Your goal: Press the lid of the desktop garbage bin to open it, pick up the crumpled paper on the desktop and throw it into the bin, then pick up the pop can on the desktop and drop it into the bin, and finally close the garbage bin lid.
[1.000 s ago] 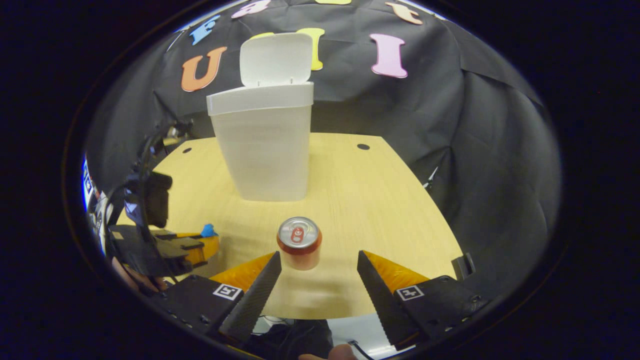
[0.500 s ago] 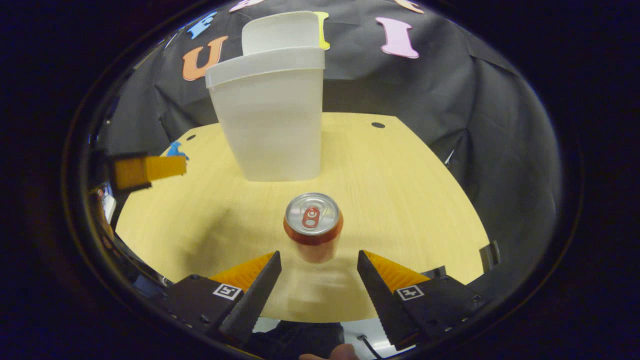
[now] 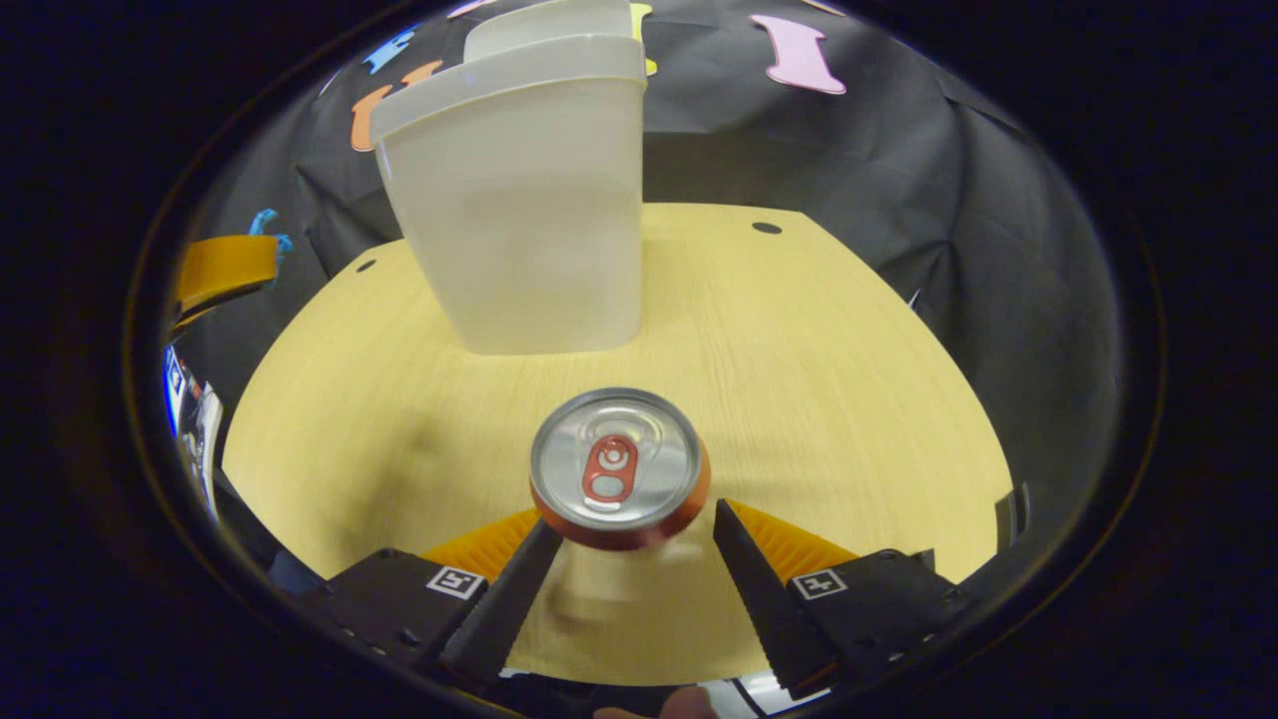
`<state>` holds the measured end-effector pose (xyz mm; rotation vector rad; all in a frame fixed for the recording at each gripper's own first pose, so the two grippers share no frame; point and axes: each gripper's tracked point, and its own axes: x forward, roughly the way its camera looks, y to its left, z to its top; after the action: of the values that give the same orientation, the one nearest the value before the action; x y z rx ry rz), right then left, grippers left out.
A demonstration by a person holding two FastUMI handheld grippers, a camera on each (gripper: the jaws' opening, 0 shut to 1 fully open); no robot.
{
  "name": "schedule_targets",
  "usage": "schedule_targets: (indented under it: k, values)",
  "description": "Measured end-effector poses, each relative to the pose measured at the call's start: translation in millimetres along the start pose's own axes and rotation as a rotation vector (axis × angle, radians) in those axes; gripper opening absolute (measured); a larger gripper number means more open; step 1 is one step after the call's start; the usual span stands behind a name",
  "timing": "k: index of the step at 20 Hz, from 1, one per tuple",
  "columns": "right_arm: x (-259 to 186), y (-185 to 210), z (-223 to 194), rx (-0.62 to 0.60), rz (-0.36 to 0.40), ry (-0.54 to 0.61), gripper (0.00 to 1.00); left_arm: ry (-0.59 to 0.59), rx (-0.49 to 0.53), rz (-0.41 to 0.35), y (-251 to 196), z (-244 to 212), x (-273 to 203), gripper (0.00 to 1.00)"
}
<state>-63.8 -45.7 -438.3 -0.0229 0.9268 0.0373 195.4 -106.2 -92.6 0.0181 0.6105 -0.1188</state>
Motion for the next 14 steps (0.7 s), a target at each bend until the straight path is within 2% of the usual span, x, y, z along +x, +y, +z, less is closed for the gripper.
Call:
schedule_targets:
  k: [8, 10, 11, 14]
  values:
    - [13.8, 6.6, -0.2, 0.003, 0.018, 0.020, 0.95, -0.041, -0.001, 0.014, 6.2, 17.8, -2.4, 0.31]
    - [14.0, 4.8, 2.3, -0.006, 0.009, 0.019, 0.91, -0.055, 0.004, 0.014, 6.8, 23.4, -3.8, 0.31]
    - [15.3, 5.6, 1.4, -0.012, 0.006, 0.018, 0.84, -0.061, 0.004, 0.014, 6.9, 26.5, -4.4, 0.31]
    - [8.9, 4.7, 8.3, -0.020, 0.001, 0.006, 0.82, -0.084, 0.002, 0.011, 6.5, 37.3, -5.3, 0.31]
